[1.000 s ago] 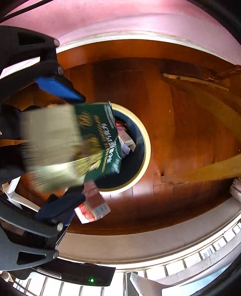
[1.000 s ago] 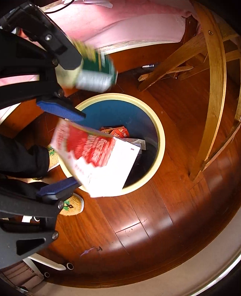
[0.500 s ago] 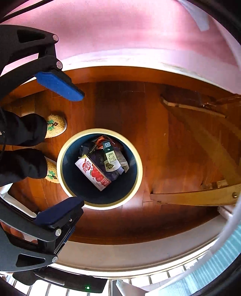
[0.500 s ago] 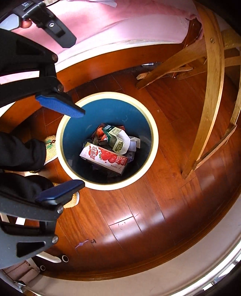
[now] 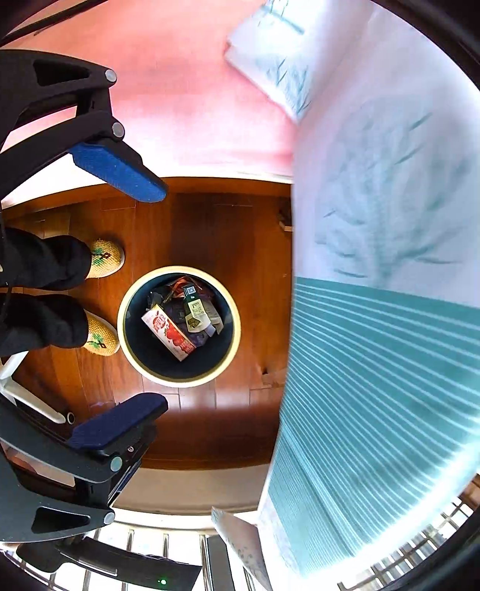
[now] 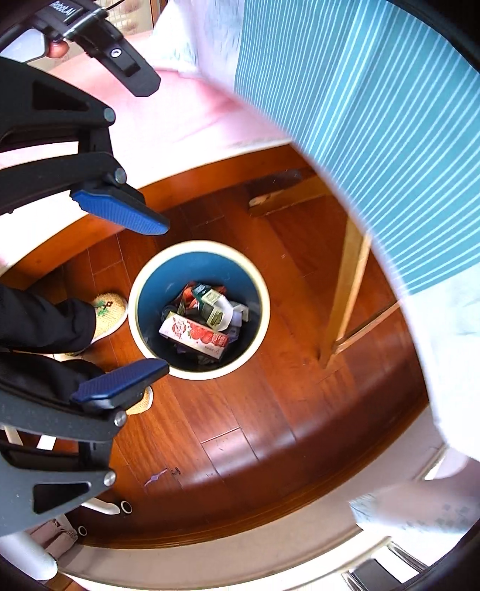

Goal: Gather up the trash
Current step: 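Raise both tools back toward the table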

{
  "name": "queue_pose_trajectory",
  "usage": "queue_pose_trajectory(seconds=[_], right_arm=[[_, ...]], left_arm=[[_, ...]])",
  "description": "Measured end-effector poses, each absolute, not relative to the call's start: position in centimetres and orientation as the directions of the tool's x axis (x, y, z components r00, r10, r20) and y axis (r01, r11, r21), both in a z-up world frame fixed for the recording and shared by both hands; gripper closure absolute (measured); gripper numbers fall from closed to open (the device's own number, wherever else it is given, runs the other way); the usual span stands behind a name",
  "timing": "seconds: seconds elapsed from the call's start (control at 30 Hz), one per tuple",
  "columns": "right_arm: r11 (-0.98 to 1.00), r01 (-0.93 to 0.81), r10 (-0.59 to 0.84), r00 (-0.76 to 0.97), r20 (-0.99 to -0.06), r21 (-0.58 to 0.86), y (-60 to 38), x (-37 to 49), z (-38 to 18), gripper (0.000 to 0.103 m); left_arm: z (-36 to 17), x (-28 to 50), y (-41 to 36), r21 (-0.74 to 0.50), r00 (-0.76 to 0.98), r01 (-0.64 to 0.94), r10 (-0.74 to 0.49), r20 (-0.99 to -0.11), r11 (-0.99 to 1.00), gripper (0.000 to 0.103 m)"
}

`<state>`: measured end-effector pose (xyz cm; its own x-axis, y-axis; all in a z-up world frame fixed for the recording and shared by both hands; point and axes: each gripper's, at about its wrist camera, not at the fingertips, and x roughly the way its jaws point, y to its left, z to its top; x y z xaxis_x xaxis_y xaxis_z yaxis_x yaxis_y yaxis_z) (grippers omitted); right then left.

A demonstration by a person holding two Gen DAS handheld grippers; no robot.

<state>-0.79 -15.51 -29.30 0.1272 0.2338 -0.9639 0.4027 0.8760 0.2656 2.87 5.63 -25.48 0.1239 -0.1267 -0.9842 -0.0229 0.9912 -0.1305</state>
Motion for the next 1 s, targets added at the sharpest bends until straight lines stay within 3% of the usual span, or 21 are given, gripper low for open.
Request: queue_pose_trajectory(seconds=[0.53,1.0], right_arm=[[0.922,0.293,0.165,0.292,-0.942,0.252,-15.5,-1.0,-11.3,0.033],[0.959,0.178,0.096,0.525,-0.846,0.219,-14.7,4.9,-0.3,0.033]], left_arm=[[-6.8,3.1,6.6,-0.081,0.288,0.12,-0.113,-0.951,0.989,0.001],[2.3,8.0,9.5,-0.046,0.514,0.154,-0.12,-0.849,0.987,0.001]])
